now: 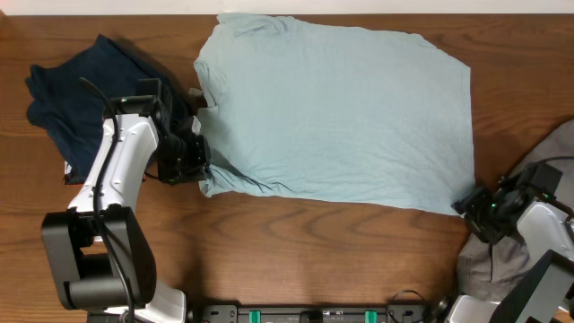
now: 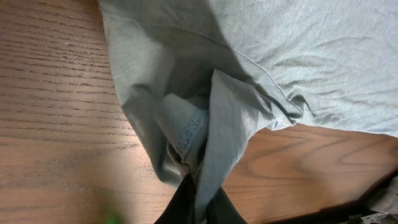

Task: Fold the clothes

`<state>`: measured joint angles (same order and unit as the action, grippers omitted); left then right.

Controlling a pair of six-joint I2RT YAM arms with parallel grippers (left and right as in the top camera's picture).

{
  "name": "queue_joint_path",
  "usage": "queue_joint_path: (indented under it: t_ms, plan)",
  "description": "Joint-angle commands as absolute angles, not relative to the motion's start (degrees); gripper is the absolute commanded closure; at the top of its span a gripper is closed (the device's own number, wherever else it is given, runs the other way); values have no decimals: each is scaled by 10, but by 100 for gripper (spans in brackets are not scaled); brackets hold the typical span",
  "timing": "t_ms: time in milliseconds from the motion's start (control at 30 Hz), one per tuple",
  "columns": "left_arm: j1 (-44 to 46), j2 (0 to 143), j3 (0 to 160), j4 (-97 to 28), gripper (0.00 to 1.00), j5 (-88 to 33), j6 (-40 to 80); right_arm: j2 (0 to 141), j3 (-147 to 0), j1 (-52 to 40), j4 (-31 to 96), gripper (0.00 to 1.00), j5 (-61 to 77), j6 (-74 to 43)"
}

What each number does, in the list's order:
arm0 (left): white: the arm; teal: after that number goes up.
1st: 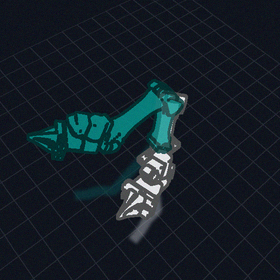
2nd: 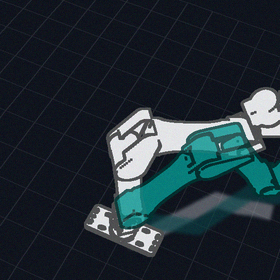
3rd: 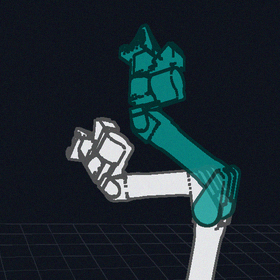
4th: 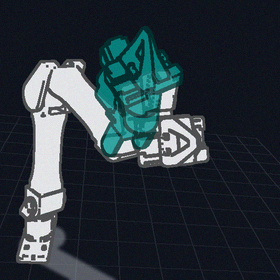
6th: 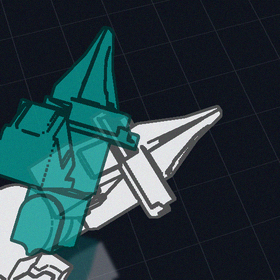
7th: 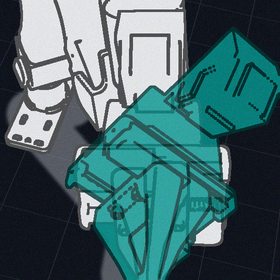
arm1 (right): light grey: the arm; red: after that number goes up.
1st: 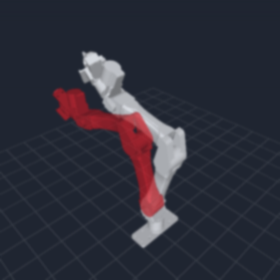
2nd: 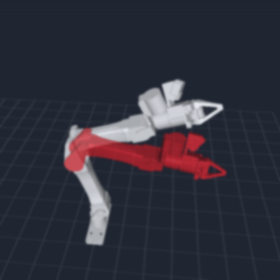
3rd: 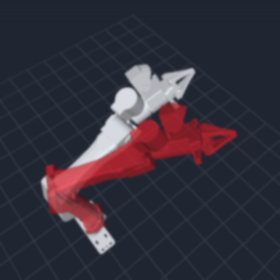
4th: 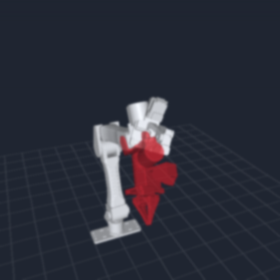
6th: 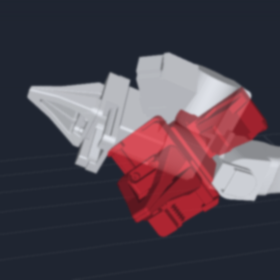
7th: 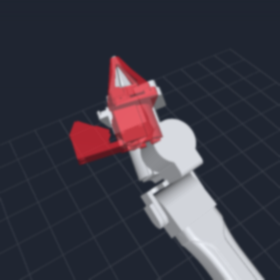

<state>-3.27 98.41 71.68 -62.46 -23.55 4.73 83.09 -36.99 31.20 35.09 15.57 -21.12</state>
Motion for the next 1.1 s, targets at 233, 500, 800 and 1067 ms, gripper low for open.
queue_joint_path:
  t_ms: [233,500,800,1067]
  plan:
    - [-34,980,714,-625,94,-229,53,848,-364,306,321,46,129,-244]
    - [-34,980,714,-624,94,-229,53,901,-358,281,293,50,129,-249]
    - [-34,980,714,-625,94,-229,53,918,-358,275,265,99,137,-253]
    - [-34,947,715,-644,94,-231,52,884,-448,287,377,99,138,-235]
